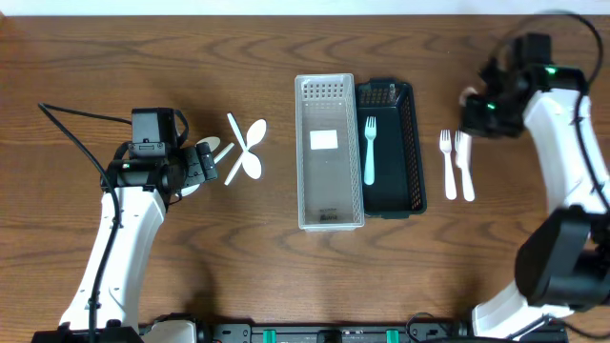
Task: Pack container
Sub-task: 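Carry the white spoon into the dark basket with the right gripper, then grasp a white fork on the right with the right gripper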
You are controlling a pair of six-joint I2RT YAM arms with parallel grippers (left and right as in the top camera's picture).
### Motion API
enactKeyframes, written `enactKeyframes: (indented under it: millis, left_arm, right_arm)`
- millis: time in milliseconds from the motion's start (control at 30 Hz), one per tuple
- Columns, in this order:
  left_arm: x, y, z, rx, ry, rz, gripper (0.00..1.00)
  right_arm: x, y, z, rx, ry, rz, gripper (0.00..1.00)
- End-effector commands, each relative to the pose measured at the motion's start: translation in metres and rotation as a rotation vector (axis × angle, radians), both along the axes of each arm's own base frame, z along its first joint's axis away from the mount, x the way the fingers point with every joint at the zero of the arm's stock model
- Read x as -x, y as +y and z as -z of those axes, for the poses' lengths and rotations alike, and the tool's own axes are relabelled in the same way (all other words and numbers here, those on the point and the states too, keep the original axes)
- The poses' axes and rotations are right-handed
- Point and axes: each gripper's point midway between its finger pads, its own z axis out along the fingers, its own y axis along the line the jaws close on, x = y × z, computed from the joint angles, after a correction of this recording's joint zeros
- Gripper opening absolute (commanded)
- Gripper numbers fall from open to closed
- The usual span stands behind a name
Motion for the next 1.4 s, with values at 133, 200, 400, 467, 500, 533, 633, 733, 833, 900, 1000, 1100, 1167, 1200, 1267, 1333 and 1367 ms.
enactKeyframes:
  millis: [133,200,400,467,500,533,633,733,833,900,1000,1100,1167,1200,1267,1333,1367]
  left_arm:
    - [-0.005,0.002,-0.006,-0.010,-0.013,0.005,0.98]
    - [-0.005,0.002,-0.006,-0.010,-0.013,0.005,0.98]
    - [-0.005,0.002,-0.006,-0.010,-0.013,0.005,0.98]
    - [-0.005,0.002,-0.006,-0.010,-0.013,0.005,0.98]
    - [-0.005,0.002,-0.006,-0.010,-0.013,0.005,0.98]
    - [-0.005,0.002,-0.006,-0.010,-0.013,0.005,0.98]
    - [-0.005,0.002,-0.006,-0.010,-0.013,0.005,0.98]
    - [-0.005,0.002,-0.006,-0.010,-0.013,0.005,0.98]
    - [-0.005,0.002,-0.006,-0.010,-0.013,0.005,0.98]
    - [-0.005,0.002,-0.006,-0.010,-0.013,0.005,0.98]
    - [-0.005,0.002,-0.006,-0.010,-0.013,0.005,0.98]
    - [-0.005,0.002,-0.006,-0.010,-0.013,0.005,0.98]
    - [-0.005,0.002,-0.006,-0.010,-0.013,0.005,0.98]
    - [-0.005,0.002,-0.006,-0.010,-0.013,0.005,0.98]
    - [-0.005,0.002,-0.006,-0.010,-0.013,0.005,0.98]
    - [-0.005,0.002,-0.006,-0.010,-0.013,0.005,0.98]
    - [-0.005,0.002,-0.006,-0.010,-0.013,0.005,0.98]
  right_arm:
    - [-0.006,0.112,-0.020,-0.053,-0.130,-0.270,0.04]
    - [-0.004,0.131,-0.002,-0.025,-0.115,-0.316,0.09]
    - [0.004,0.163,0.056,0.071,-0.039,-0.402,0.12]
    - [0.001,0.162,0.054,0.091,-0.053,-0.399,0.14]
    - [-0.002,0.162,0.046,0.089,-0.070,-0.396,0.17]
    - [-0.006,0.161,0.036,0.085,-0.091,-0.389,0.22]
    - [-0.022,0.145,-0.004,0.091,-0.182,-0.338,0.34]
    - [-0.032,0.108,-0.043,0.124,-0.256,-0.235,0.41]
    - [-0.033,0.059,-0.065,0.144,-0.286,-0.122,0.43]
    - [-0.030,0.025,-0.066,0.155,-0.263,-0.046,0.44]
    - [-0.019,-0.018,-0.051,0.167,-0.185,0.048,0.43]
    - [-0.005,-0.043,-0.022,0.171,-0.100,0.103,0.46]
    - [0.004,-0.053,0.002,0.174,-0.046,0.126,0.47]
    - [0.008,-0.056,0.012,0.174,-0.025,0.131,0.48]
    - [0.016,-0.057,0.033,0.173,0.012,0.134,0.48]
    - [0.024,-0.057,0.051,0.178,0.032,0.110,0.47]
    - [0.026,-0.056,0.058,0.182,0.037,0.096,0.46]
